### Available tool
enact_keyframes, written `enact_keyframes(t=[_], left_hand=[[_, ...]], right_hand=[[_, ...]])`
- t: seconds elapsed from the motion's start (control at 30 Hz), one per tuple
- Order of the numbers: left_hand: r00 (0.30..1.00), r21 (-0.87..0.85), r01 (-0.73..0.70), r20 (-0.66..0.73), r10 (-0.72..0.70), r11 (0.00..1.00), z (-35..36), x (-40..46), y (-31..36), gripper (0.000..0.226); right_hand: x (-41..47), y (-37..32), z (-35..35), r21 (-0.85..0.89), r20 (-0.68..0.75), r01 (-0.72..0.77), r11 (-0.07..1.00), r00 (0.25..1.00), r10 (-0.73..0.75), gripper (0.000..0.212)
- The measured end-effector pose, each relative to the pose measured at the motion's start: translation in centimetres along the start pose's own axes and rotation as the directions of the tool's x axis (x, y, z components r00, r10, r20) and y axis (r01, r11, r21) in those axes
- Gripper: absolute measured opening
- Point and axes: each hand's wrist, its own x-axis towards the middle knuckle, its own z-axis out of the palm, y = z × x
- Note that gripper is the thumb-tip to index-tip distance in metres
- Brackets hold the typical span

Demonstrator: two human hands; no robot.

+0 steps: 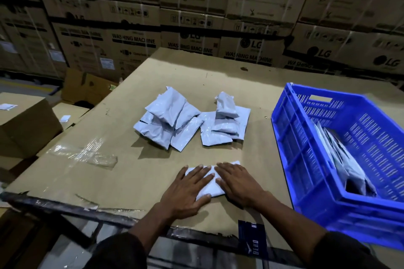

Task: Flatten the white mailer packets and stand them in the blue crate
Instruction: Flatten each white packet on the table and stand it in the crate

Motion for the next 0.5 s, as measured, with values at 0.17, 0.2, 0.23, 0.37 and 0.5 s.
enact_keyframes(t=[0.17, 0.2, 0.23, 0.37, 0.5], left_hand=[[0.970, -0.004, 0.239, -0.041, -0.239, 0.971, -0.7, 2.1, 2.6, 0.057], [0.959, 0.015, 0.280, -0.040, -0.279, 0.960, -0.5, 2.7, 3.0, 0.055], [0.950, 0.031, 0.312, -0.023, -0.312, 0.949, -0.4, 3.1, 3.4, 0.055], [0.931, 0.086, 0.366, -0.032, -0.364, 0.927, 0.5, 3.2, 3.8, 0.056], [0.922, 0.094, 0.383, -0.090, -0.375, 0.919, 1.2, 3.2, 3.9, 0.057]], right_hand=[[-0.7, -0.9, 0.0, -0.001, -0.068, -0.077, 0.997, 0.995, 0.077, 0.052], [-0.4, -0.9, 0.0, 0.010, -0.061, -0.097, 0.995, 0.993, 0.097, 0.054], [-0.2, -0.9, 0.2, 0.016, -0.051, -0.107, 0.994, 0.993, 0.107, 0.058], [-0.3, -0.7, 1.4, 0.004, -0.042, -0.084, 0.996, 0.996, 0.084, 0.065], [-0.5, -0.5, 2.0, 0.008, -0.063, -0.081, 0.997, 0.995, 0.081, 0.054]])
